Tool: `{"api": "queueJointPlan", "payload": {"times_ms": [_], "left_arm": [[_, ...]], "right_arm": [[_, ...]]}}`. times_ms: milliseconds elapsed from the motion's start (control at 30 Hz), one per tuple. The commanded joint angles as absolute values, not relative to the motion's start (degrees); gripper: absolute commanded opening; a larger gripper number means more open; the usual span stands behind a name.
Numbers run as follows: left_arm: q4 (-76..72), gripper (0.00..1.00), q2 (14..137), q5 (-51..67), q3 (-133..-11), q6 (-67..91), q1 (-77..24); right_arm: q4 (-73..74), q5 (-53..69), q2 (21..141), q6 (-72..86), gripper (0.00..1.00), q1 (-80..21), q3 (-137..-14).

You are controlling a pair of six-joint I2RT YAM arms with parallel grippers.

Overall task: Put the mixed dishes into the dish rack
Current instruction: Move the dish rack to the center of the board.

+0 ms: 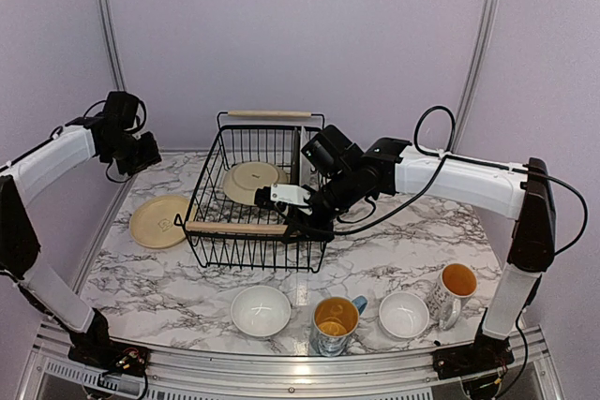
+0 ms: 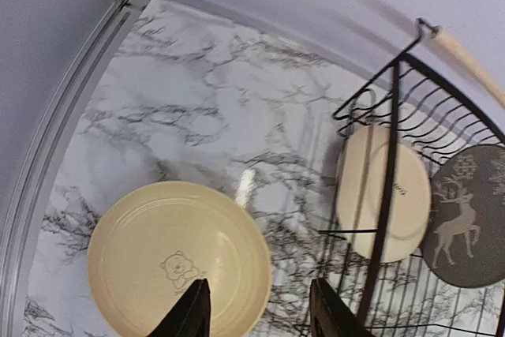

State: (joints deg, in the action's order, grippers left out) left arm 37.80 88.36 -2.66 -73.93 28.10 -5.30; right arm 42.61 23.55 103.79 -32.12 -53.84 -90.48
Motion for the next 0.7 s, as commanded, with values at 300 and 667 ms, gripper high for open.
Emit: {"api": "queueJointPlan", "payload": {"times_ms": [300, 667], "left_arm": [[17.46, 0.74, 82.67, -41.14, -84.36, 19.78, -37.49], [25.68, 0.81, 98.12, -22.95, -99.35, 38.26, -37.84]], "right_arm": [[48.06, 29.58, 107.56, -39.14, 0.15, -57.13, -87.40], [48.26, 29.57, 108.35, -39.64, 0.15, -59.77, -87.71]]}}
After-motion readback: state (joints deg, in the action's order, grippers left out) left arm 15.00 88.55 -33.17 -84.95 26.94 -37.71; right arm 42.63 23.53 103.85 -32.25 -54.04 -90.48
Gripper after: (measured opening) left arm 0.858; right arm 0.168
